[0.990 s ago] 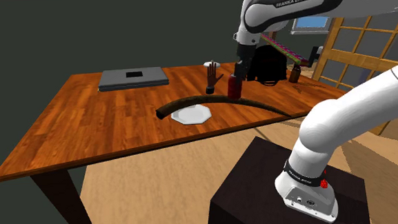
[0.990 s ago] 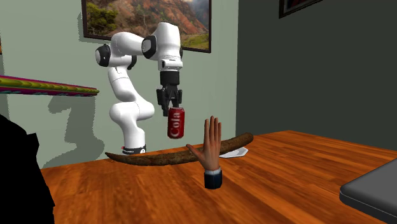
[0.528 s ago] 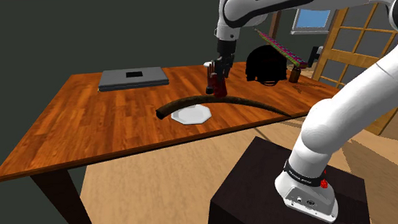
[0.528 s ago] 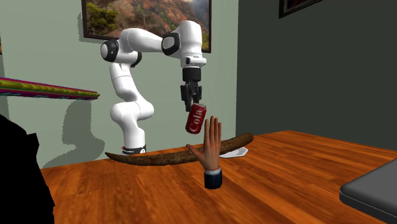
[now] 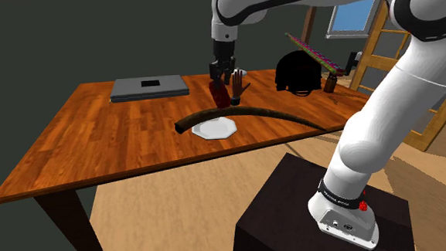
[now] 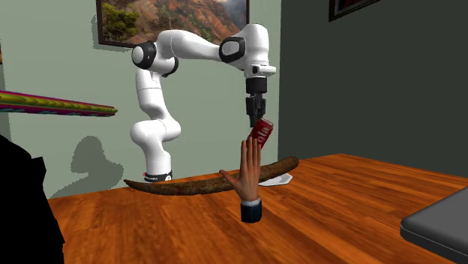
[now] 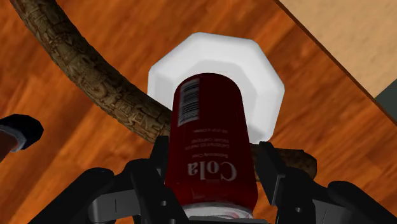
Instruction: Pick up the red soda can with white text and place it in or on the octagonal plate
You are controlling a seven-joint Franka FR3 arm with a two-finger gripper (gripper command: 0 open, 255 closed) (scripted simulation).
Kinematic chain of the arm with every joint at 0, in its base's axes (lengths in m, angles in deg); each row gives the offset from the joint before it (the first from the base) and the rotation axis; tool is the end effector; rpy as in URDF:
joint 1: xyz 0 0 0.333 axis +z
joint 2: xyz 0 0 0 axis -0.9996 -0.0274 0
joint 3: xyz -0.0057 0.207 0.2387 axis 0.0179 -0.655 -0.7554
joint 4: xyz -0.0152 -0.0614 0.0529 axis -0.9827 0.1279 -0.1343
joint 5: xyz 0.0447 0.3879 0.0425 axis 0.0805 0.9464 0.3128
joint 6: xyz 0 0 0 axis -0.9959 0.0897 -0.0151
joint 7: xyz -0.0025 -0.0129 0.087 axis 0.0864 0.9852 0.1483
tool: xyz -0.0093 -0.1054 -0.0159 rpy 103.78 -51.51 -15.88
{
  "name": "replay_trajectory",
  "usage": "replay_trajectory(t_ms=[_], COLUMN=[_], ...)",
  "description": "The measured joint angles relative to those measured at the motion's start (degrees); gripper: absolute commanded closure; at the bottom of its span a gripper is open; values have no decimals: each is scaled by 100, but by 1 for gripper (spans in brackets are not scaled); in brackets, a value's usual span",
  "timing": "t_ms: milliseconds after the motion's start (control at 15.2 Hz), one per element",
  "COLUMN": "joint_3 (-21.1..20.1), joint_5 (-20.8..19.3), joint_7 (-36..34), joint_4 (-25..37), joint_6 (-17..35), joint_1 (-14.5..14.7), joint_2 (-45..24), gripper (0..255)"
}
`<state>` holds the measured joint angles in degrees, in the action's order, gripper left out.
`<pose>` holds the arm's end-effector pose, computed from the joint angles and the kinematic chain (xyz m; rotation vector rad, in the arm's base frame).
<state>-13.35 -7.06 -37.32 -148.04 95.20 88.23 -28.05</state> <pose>0.4921 0.0125 0.5420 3.1375 0.0682 0.0278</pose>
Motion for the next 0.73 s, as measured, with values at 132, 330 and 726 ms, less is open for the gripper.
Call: replay_trajectory(t_ms=[132,330,726], joint_3=[-81,-105,-107], joint_5=[14,17,17], joint_7=[-130,-169,-172], joint_4=[91,-46,-473], joint_6=[46,252,710], joint_1=[53,68,69], joint_2=[-134,-204,-235], gripper=[255,255,255])
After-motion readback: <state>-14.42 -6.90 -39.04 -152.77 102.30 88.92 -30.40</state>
